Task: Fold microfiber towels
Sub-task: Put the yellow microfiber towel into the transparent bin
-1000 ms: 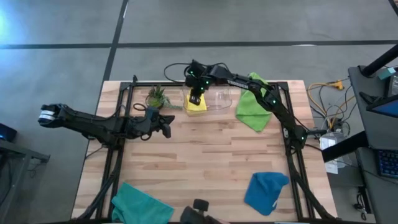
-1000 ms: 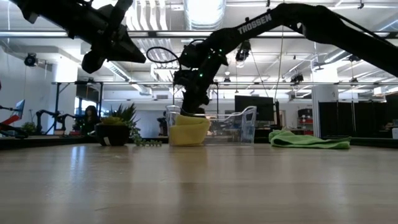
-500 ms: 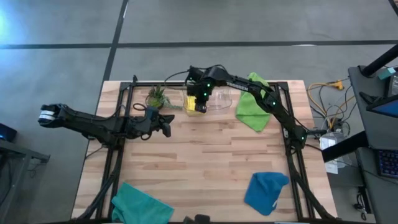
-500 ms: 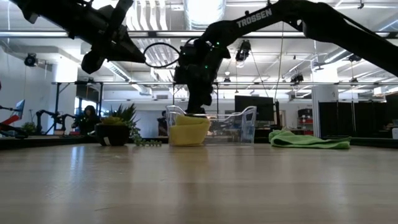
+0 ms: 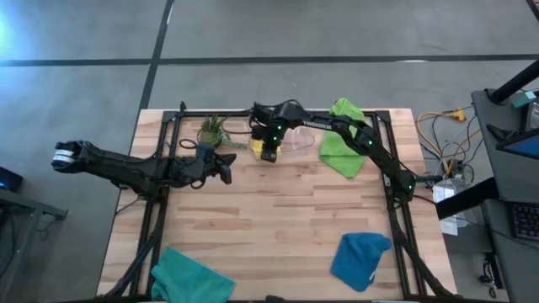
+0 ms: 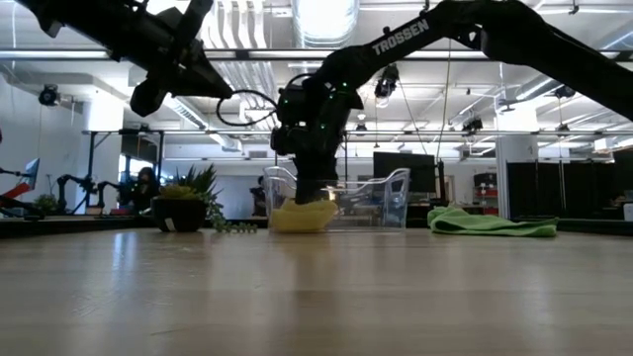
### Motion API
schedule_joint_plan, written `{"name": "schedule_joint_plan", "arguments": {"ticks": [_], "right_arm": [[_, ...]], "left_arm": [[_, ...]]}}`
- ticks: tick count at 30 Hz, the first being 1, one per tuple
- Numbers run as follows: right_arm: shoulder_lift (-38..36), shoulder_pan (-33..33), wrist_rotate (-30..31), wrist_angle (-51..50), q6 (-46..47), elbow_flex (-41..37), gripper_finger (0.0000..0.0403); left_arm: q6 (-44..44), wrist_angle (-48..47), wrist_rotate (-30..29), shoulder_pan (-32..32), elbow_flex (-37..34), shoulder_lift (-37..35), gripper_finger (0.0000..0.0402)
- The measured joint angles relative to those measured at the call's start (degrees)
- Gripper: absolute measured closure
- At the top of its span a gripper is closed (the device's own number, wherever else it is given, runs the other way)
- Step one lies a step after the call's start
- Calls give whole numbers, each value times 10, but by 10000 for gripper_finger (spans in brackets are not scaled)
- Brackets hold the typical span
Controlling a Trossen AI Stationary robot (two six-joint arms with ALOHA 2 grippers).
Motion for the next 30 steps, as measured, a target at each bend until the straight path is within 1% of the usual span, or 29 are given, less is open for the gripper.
{"name": "schedule_joint_plan", "arguments": {"ticks": [3, 5, 9, 16, 17, 21, 23, 30], "right_arm": [[0, 3, 1, 17, 17, -13, 394], [0, 6, 20, 26, 31, -18, 394], [0, 5, 28, 27, 59, -2, 394], [-4, -6, 31, 9, 60, 55, 394], [-4, -9, 36, 9, 61, 57, 394], [1, -15, 90, 4, 66, 55, 394], [4, -15, 105, 5, 64, 52, 394], [13, -16, 105, 8, 64, 51, 394]], "left_arm": [[0, 0, -2, 2, 0, 0, 402], [0, 0, -4, 4, 0, 0, 402], [0, 0, -4, 5, 0, 0, 402], [0, 2, -4, 5, 0, 0, 402], [0, 2, -4, 5, 0, 0, 402], [0, 3, -3, 5, 0, 0, 402], [0, 3, -3, 5, 0, 0, 402], [0, 2, -3, 5, 0, 0, 402]]}}
